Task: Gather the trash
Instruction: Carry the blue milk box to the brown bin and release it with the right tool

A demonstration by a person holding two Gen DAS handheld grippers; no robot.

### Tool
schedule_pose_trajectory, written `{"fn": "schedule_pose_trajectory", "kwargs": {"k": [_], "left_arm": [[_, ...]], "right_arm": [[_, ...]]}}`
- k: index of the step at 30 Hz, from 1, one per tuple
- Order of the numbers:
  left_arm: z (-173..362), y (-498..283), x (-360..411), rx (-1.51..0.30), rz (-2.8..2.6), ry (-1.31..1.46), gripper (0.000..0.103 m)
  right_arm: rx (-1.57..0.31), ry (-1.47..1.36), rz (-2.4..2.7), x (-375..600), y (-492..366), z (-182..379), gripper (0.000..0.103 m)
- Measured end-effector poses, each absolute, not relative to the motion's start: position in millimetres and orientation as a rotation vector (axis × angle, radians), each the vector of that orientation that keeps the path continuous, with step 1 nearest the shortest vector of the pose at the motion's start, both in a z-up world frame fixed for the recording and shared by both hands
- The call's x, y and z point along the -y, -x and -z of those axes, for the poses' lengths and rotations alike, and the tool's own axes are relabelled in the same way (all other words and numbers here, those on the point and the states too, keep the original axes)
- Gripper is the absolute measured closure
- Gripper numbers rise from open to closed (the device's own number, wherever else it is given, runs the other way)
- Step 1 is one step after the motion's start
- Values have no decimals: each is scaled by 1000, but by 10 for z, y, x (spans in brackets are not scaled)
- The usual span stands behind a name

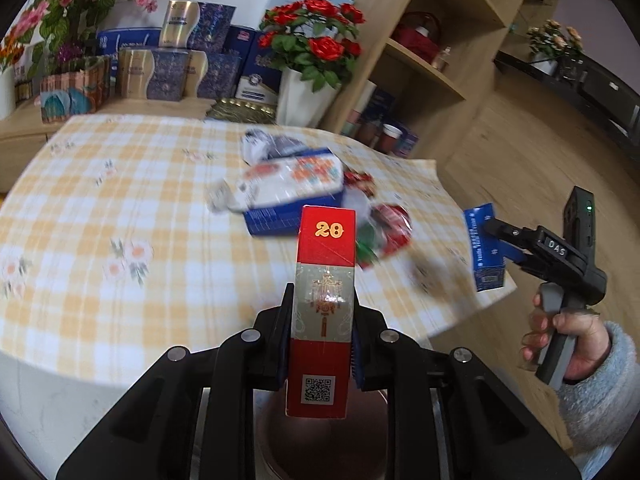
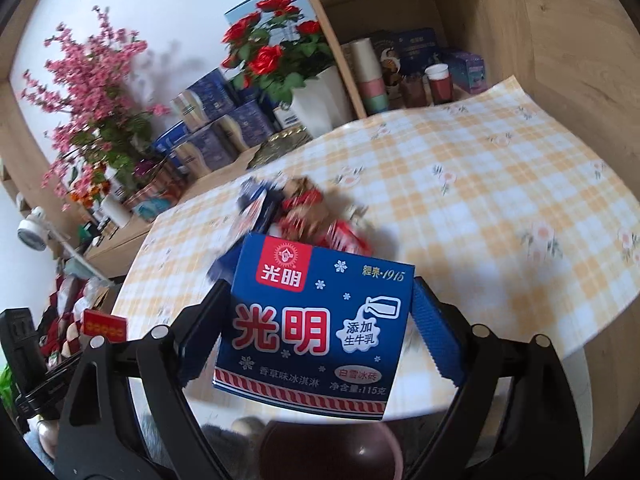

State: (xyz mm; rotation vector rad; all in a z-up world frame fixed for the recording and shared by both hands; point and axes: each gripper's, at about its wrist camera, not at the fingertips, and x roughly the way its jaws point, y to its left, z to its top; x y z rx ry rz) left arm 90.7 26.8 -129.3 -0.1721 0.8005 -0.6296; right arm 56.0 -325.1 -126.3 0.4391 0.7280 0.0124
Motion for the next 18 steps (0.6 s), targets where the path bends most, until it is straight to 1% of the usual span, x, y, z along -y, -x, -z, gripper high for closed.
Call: {"fn": "schedule_pose_trajectory", "kwargs": {"k": [4,8,14,18], "left_arm": [[1489,-612,-290,-820,661,177,80],[1706,-351,-252,-824,672,131,80],[1889,-150,-176,-793,688,100,80],[2017,-107,-155,-813,689,105,80]], "right_arm": [[-744,-438,-37,3060,-208,1429,16],[-801,-375,-42,2822,94,1743,16],[-889,-307,-56,2479,333,2260,16],[-943,-273,-97,2307,317,2520,16]]}}
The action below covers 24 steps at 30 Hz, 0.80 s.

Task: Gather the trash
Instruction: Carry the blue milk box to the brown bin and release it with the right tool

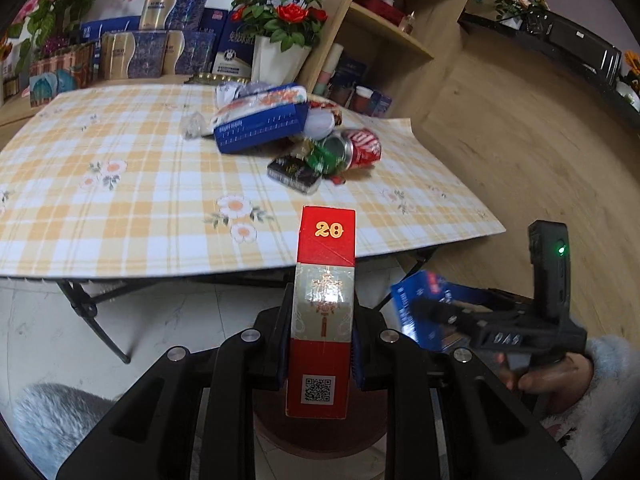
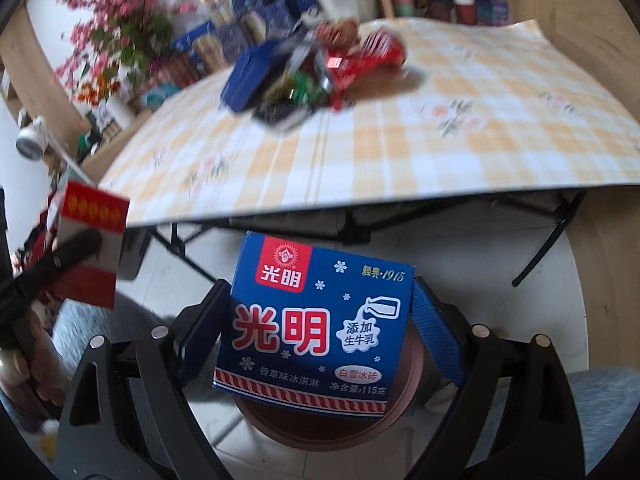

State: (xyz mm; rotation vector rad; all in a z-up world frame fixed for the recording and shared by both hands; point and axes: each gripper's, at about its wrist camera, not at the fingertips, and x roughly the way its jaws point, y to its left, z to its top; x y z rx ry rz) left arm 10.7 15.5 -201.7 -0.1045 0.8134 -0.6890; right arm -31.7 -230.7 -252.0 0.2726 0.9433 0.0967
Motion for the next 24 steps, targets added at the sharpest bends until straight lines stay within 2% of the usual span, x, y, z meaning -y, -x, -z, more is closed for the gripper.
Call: {"fn": "schedule_pose_trajectory", "kwargs": {"k": [8,12,24], "left_arm": [[2232,-187,-108,-874,674,103,80],[2315,-206,-65,-904,678,90,80],[2373,-250,-54,-923,664,102,80]], "right_arm": [[-993,-210,-117,2226,119,3032,16],[-1068,-283,-114,2308,47,3279,16],[-1147,-328,-42,2420,16,3486,14]]}}
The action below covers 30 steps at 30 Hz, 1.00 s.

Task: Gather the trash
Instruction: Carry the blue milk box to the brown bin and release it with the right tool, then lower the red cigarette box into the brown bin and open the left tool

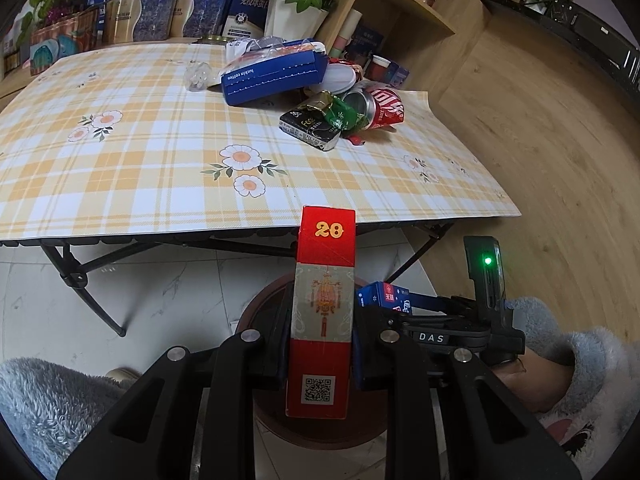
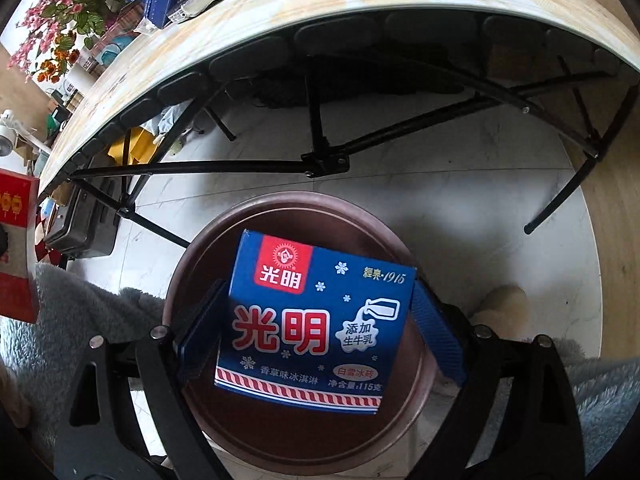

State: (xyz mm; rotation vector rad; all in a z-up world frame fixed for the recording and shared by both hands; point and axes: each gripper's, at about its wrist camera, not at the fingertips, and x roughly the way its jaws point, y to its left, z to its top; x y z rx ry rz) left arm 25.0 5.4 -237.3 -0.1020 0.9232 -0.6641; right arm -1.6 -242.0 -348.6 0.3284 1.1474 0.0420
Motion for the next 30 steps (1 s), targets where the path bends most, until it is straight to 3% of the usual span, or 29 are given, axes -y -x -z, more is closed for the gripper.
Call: {"fn": "schedule_pose_trajectory", "kwargs": {"k": [11,24,30], "left_arm": [[2350,-221,-53,-909,669,107,80],[2272,-112,277,-884,782,-41,80],[2344,-47,652,-858,867,-242,80]], "right_arm": [[-1045,-288,-52,2392,53,3222,9],[-610,-69,-13,2705,508,1995,6],[-551,-138,21,2944,659,1968,6]]}}
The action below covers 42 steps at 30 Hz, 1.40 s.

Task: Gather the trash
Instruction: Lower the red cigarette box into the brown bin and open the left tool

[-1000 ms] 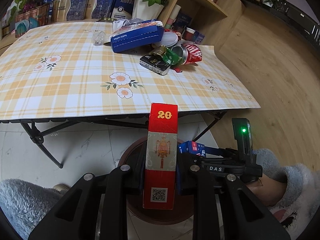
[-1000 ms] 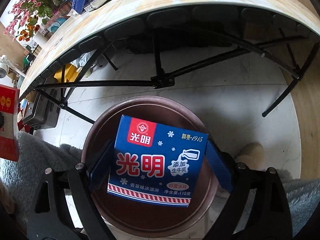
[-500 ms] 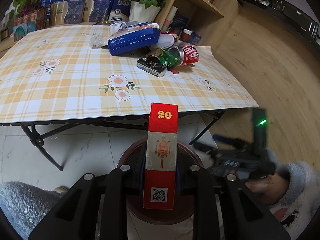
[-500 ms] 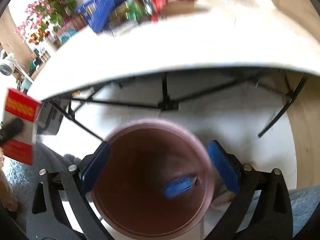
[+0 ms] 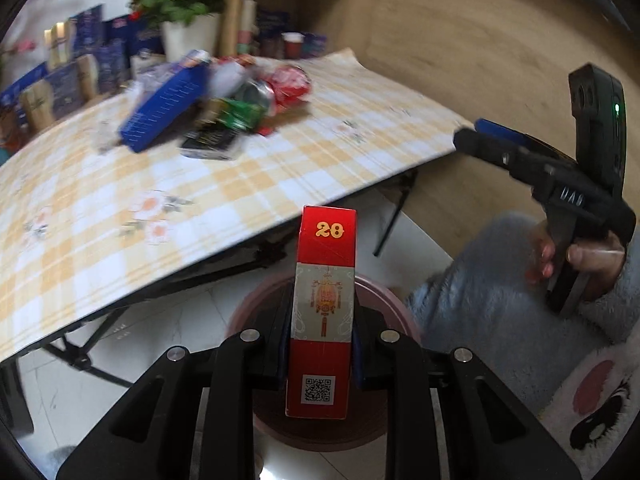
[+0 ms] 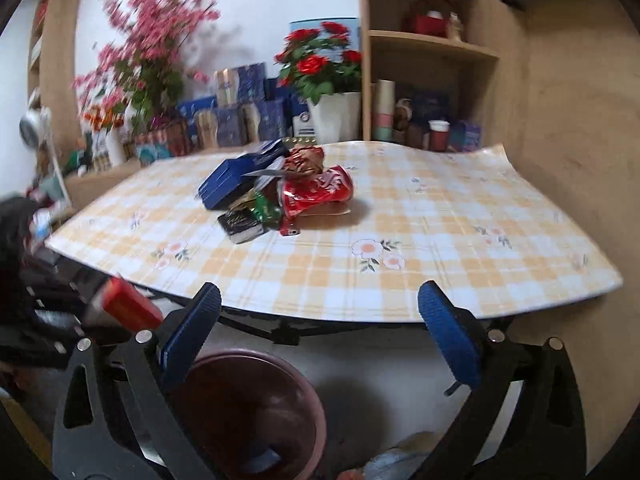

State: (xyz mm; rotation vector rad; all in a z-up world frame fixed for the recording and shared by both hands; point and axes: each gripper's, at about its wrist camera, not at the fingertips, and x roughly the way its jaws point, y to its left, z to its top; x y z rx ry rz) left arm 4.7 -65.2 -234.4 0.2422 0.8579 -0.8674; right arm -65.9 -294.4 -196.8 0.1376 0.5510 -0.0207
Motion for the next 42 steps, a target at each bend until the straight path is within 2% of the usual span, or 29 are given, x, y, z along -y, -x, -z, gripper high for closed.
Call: {"fn": "schedule_pose_trajectory", "kwargs": {"k": [7,18,21,23,26,31,42], "left_arm": [[2902,-218,848,-1019,841,-260,80],[3086,-388,826,-1105,799,-227,79],[3035,-361,803,-1081,797,-215,58],[2964,-363,748,-1031,773,-197,38],[2828,-360,667,-950,706,-179,21],[2611,-352,489,-829,585,-155,13],[2374,-429,178,-728,415,-68,8]], "right_arm": [[-622,-131,70,2915,520,2187,6],[-642,-254,115,3143,472,2296,6],[-643,-243,108,3121,469,2295,6],[-643,-237,106,3112,468,2294,6],[-641,-234,109,3104,474,2290,6],[-641,-234,107,3104,472,2292,6],[-667,-225,102,3068,436,2302,6]]}}
